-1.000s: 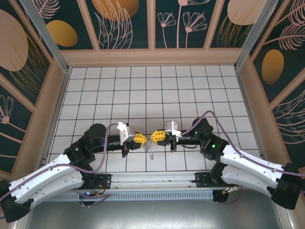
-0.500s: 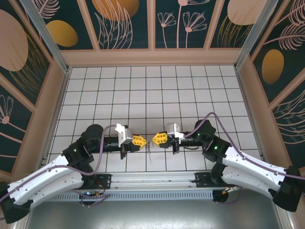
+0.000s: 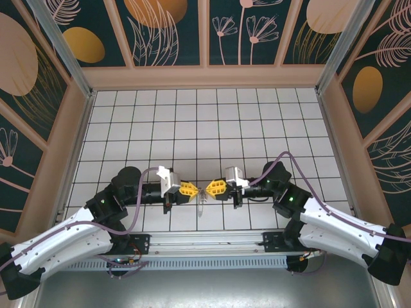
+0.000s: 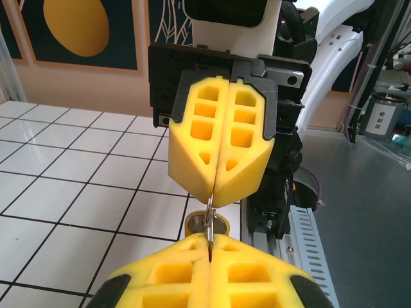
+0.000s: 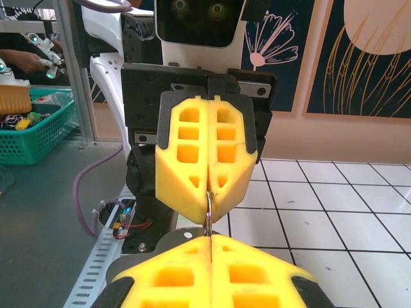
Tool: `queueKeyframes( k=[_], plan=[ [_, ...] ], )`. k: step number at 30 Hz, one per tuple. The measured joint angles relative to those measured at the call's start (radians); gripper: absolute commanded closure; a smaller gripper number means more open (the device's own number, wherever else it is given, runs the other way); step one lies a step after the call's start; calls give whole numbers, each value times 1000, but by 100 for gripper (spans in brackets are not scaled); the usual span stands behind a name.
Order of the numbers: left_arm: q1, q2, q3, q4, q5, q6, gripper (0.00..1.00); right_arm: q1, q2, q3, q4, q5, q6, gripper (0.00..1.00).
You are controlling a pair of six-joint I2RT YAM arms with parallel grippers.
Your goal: Put the keys on the keyring
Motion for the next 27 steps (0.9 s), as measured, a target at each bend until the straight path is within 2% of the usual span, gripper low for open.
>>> queueKeyframes(
  k=[27],
  plan=[
    [0, -5, 0, 0, -1, 0, 100, -1, 8, -3, 8, -6, 3, 100]
  ],
)
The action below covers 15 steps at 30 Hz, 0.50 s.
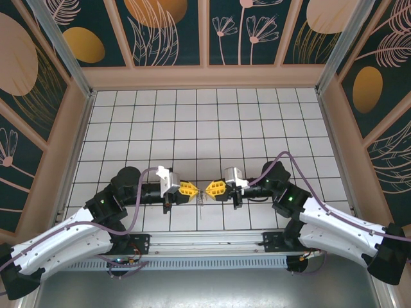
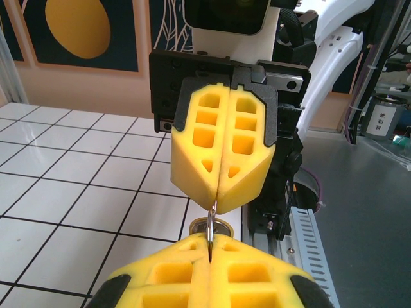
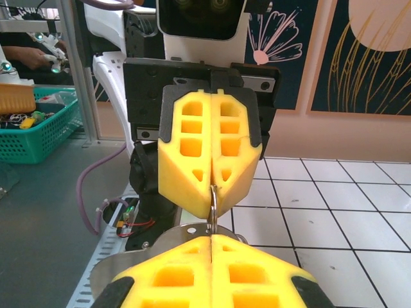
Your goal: Put the keys on the keyring
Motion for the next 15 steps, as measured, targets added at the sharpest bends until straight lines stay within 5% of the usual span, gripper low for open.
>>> queueKeyframes(
  k=[15],
  plan=[
    [0, 0, 0, 0, 0, 0, 100, 0, 0, -5, 29, 6, 23, 100]
  ],
)
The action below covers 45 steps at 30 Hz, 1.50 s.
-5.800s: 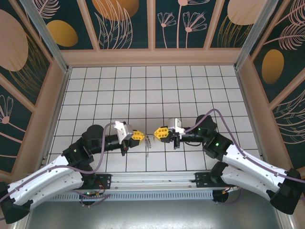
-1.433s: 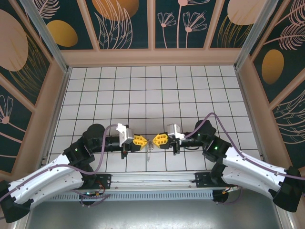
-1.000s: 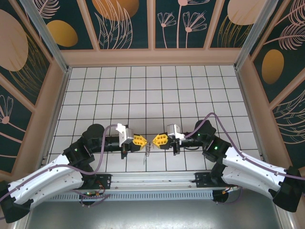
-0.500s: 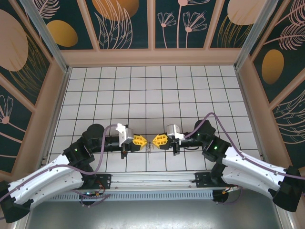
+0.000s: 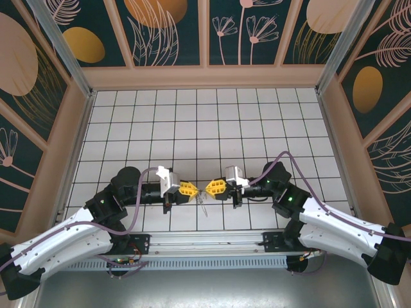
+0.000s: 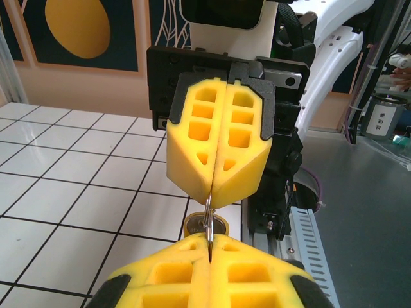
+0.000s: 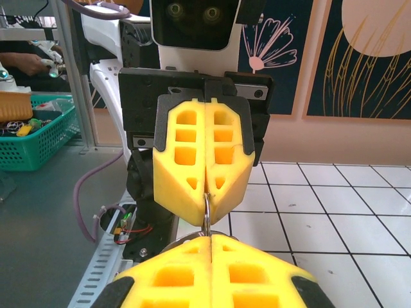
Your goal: Put the keys on the keyring
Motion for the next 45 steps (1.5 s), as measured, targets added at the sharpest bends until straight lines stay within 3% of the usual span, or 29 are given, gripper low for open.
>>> queueKeyframes(
  k=[45],
  plan=[
    [0, 5, 0, 0, -8, 0, 100, 0, -22, 0, -11, -2, 0, 100]
  ],
)
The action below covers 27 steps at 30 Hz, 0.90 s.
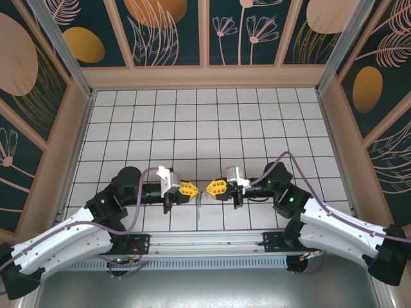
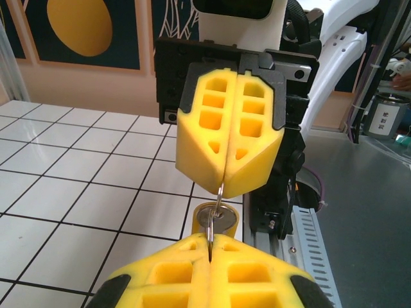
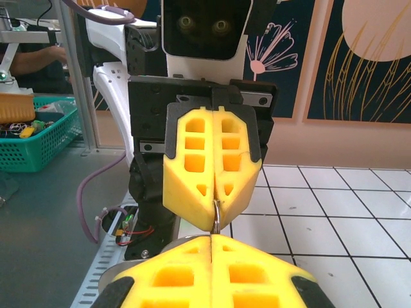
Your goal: Put the keys on the keyring
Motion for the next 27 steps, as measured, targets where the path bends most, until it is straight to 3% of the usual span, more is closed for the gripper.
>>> queueKeyframes(
  k=[27],
  plan=[
    [0, 0, 0, 0, -10, 0, 100, 0, 24, 0, 27, 4, 3, 100]
  ],
)
